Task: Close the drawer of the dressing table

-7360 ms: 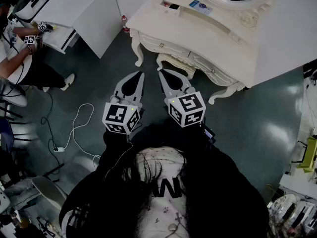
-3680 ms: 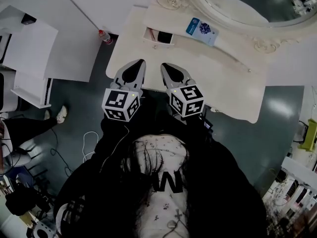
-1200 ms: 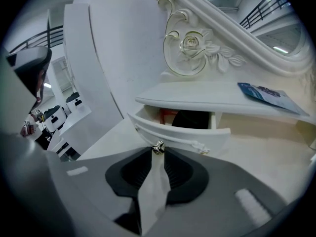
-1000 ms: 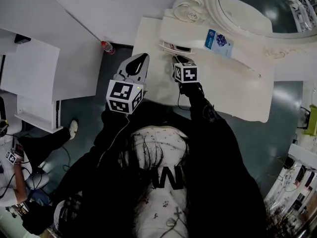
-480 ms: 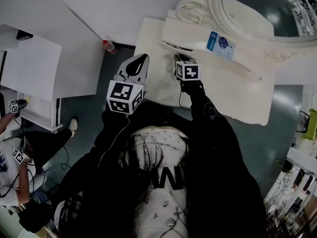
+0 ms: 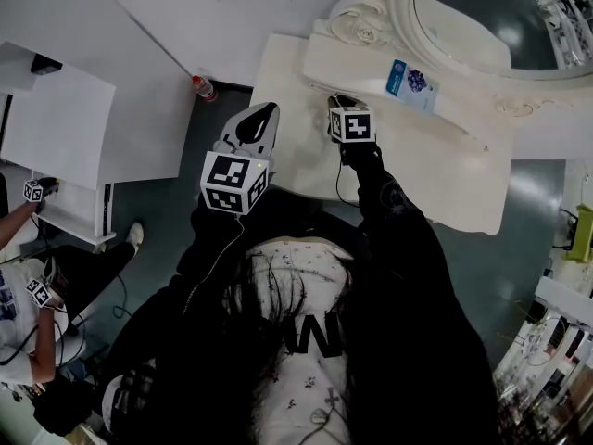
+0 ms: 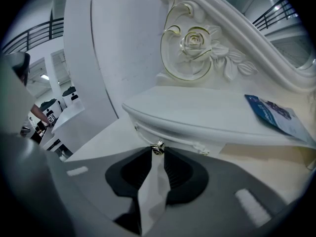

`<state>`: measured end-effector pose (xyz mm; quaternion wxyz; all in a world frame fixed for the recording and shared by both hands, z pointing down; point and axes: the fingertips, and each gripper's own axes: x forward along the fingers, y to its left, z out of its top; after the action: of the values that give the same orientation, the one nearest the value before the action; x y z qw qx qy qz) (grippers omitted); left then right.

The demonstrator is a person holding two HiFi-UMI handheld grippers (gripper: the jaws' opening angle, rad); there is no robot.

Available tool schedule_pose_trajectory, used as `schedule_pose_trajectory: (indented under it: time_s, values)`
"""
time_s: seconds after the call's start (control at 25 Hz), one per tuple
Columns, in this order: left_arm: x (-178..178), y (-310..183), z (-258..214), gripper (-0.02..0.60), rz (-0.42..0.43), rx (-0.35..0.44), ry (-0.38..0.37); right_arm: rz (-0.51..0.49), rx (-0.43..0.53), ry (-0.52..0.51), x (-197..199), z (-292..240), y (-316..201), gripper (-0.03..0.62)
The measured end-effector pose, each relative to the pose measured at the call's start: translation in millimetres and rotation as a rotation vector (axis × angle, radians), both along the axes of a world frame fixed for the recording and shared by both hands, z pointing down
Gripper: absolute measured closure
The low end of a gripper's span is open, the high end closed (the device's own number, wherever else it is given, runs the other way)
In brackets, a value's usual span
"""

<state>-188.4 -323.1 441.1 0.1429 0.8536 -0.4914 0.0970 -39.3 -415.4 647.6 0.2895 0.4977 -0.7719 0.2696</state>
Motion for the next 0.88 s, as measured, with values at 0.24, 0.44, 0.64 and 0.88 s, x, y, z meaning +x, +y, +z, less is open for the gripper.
schedule_pose_trajectory:
  time_s: [0.24, 0.44, 0.64, 0.88]
  values:
    - [4, 2, 3, 0.581, 0.003, -0.013, 0.029, 0.018, -0.018, 0.02, 3, 1, -12, 0.507]
    - [8, 2, 10, 0.581, -0.013, -0.033, 0.051, -0.02, -0.025, 0.046, -1, 1, -11, 0.507]
    - [16, 8, 11, 0.581, -0.01, -0.039, 0.039, -0.017, -0.033, 0.017, 0, -2, -13, 0.505]
    - [22, 17, 6, 0.581, -0.017, -0.033, 0.013, -0.001, -0.076, -0.078, 4, -8, 2, 0.503]
